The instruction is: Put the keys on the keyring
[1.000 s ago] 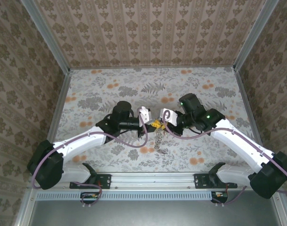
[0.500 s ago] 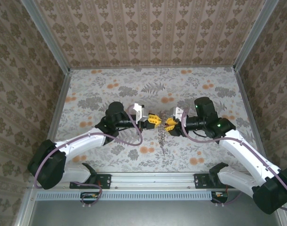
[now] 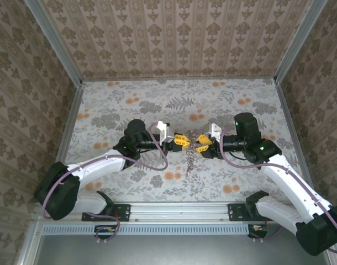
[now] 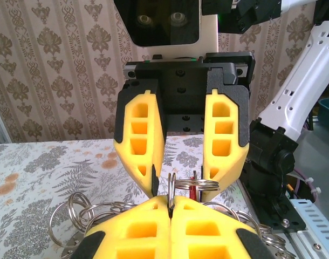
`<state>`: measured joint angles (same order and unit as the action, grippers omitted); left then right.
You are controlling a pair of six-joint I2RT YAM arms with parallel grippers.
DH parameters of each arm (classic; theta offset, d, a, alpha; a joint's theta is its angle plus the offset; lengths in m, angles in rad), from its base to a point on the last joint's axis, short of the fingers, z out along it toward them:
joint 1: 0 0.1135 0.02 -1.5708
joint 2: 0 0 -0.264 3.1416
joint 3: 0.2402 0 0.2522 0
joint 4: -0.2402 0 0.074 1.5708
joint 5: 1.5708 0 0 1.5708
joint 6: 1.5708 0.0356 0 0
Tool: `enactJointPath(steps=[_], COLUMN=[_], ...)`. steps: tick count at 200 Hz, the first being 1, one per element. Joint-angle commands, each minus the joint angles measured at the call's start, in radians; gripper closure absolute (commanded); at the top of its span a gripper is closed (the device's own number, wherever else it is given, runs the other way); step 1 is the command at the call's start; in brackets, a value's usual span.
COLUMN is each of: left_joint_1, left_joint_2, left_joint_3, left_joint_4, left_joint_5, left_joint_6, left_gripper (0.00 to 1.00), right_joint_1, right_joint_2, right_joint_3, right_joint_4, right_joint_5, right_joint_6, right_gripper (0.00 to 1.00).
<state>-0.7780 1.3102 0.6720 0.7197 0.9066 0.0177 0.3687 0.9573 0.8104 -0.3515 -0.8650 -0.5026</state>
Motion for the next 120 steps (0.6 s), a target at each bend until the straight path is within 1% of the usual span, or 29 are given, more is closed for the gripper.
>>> enactJointPath(steps=[1,37,68,107,120], left_joint_1=[0.002,0.002,0.001,-0.006,-0.008], left_joint_2=[-0.007,-0.013,-0.019,-0.017,-0.014], left_joint_3=[-0.010,-0.008,-0.011,-0.001,0.004], left_joint_4=[0.060,0.041,0.031,0.009,0.009], left_joint_5=[0.028,0.032,0.031,0.032,0.033], left_joint_6=[-0.013,0.002,0.013,0.032,0.033], left_gripper=[1.00,1.00,1.00,1.00,1.00], right_joint_1=[-0.010,-0.010,-0.010,0.012,0.022], right_joint_2=[-0.020,-0.021,-0.020,0.012,0.024], right_joint_3=[0.048,0.060,0.067,0.067,0.064], right_joint_4=[-0.060,-0.032,0.022,0.059,0.071], right_joint_5=[-0.043,-0.052,-0.052,-0.056,-0.050], right_joint_6=[-0.036,-0.025,0.007,0.030,0.038], right_gripper=[0.62,0.63,0.67,0.69,0.71])
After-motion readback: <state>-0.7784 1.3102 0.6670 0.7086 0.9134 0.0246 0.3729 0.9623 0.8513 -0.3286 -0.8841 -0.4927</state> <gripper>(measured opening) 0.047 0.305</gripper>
